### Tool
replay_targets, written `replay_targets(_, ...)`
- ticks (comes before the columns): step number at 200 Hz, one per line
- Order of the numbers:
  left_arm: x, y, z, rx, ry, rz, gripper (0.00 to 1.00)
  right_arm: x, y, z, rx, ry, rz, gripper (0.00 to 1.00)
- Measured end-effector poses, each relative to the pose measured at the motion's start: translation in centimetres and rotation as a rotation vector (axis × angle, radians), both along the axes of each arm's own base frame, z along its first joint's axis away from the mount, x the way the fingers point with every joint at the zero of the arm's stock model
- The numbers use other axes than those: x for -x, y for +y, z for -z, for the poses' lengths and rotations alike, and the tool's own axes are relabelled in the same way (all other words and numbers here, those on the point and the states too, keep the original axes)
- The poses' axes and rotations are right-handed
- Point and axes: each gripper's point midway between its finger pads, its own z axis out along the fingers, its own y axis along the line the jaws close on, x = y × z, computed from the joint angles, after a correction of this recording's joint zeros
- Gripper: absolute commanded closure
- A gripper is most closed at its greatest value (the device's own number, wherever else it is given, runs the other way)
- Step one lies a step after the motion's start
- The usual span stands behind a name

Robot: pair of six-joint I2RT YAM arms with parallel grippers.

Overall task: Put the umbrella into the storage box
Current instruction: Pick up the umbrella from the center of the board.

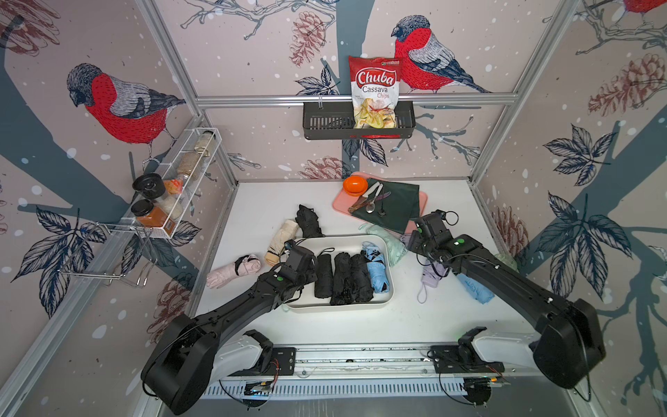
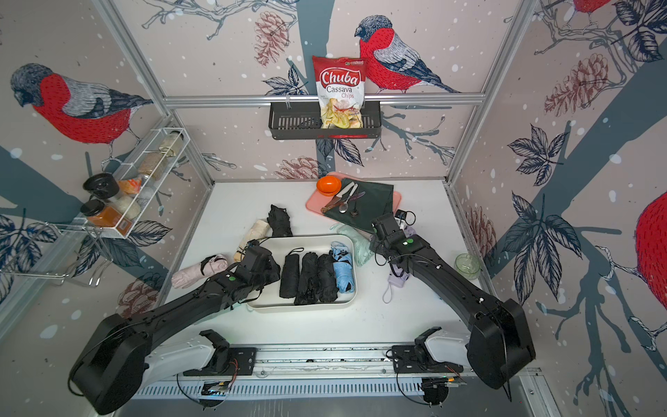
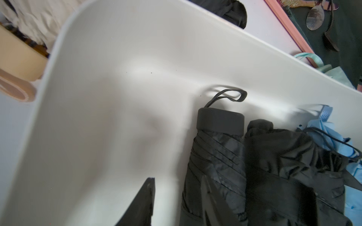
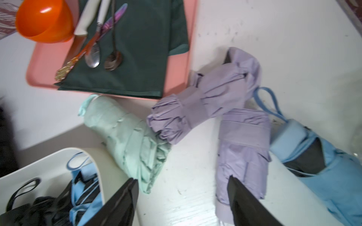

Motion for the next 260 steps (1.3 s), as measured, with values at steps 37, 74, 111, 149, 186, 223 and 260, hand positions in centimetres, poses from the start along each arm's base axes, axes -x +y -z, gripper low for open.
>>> replay_targets(37, 0.0, 0.0, 0.1, 0.007, -0.008, 0.001, 0.56, 1.1, -6.7, 1.9, 0.039, 0.05, 0.164, 0.01)
replay_targets(74, -0.1, -0.1, 0.0, 0.011, -0.015, 0.001, 0.55, 3.0, -11.0, 4.2, 0.031, 0.1, 0.276, 0.01)
replay_targets(111, -0.3, -0.2, 0.0, 0.015, -0.02, 0.002, 0.54, 3.6, -13.0, 5.3, 0.012, 0.113, 0.331, 0.01)
replay_targets(149, -0.3, -0.2, 0.1, 0.014, -0.018, 0.002, 0.54, 3.4, -13.9, 5.8, 0.004, 0.108, 0.352, 0.01)
replay_targets(186, -0.3, -0.3, 0.2, 0.013, -0.018, 0.002, 0.54, 3.7, -14.1, 7.3, -0.015, 0.138, 0.358, 0.01)
replay_targets(223, -0.3, -0.3, 0.2, 0.012, -0.017, 0.002, 0.54, 3.5, -13.8, 8.2, -0.022, 0.146, 0.328, 0.01)
replay_targets(260, -0.3, -0.2, 0.3, 0.009, -0.015, 0.001, 0.54, 2.9, -12.0, 8.3, -0.047, 0.13, 0.268, 0.01)
